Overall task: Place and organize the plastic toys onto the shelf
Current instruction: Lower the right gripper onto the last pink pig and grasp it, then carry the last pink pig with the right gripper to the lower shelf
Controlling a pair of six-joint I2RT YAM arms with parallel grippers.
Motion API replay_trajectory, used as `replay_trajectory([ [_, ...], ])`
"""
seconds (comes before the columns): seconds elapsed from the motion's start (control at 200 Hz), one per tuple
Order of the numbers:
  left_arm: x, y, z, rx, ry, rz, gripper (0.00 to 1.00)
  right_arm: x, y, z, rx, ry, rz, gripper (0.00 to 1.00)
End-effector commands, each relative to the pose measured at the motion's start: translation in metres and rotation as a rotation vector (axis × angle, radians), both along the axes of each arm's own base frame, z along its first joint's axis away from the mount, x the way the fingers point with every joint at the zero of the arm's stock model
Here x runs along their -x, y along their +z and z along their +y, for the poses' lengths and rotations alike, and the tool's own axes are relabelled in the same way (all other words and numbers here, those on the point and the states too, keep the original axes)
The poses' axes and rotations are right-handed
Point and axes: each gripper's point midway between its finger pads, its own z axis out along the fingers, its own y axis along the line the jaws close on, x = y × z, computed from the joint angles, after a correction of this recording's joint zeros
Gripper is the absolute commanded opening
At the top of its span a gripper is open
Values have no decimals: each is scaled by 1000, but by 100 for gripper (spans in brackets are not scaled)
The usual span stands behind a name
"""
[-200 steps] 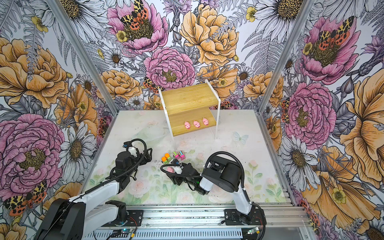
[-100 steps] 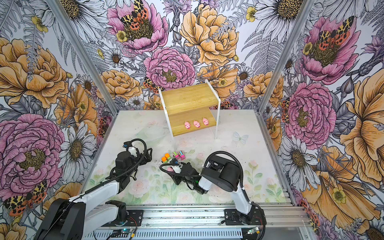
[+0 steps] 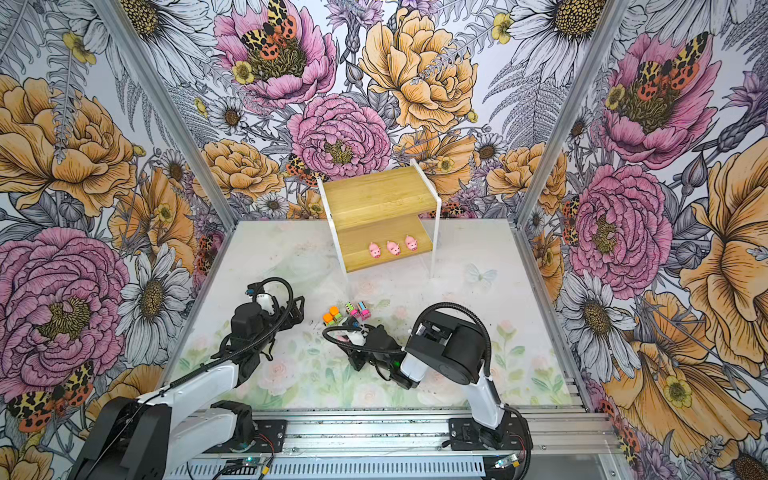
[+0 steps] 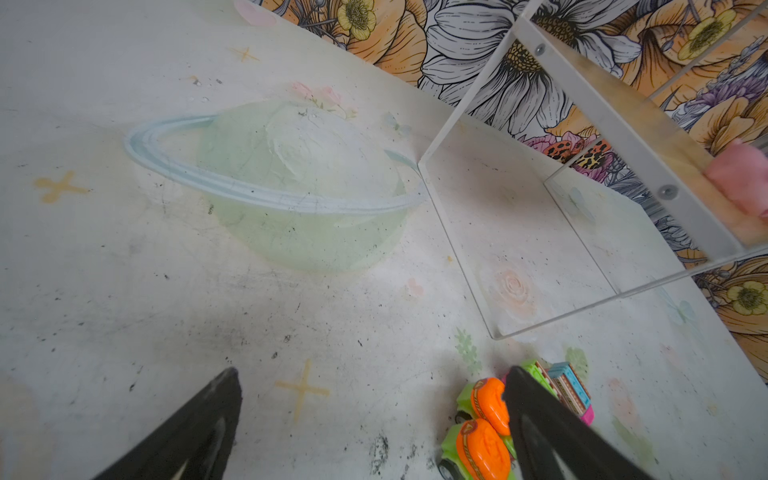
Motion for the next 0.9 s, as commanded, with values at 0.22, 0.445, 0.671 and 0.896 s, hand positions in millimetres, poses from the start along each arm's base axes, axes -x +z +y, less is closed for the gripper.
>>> replay_trajectory([
  [0.22,-2,4,0,11,-7,-20,99,-42,95,-47,-140,-187,-138,25],
  [0.445,-2,5,1,13,-5,-22,99,-101,153,-78,-112,-371,-233,27],
  [0.671,-3,4,0,12,-10,-18,99,-139,191,-70,-63,-436,-283,28],
  [0.896,-2,5,0,12,-10,-20,99,-160,200,-59,-83,-476,-264,28],
])
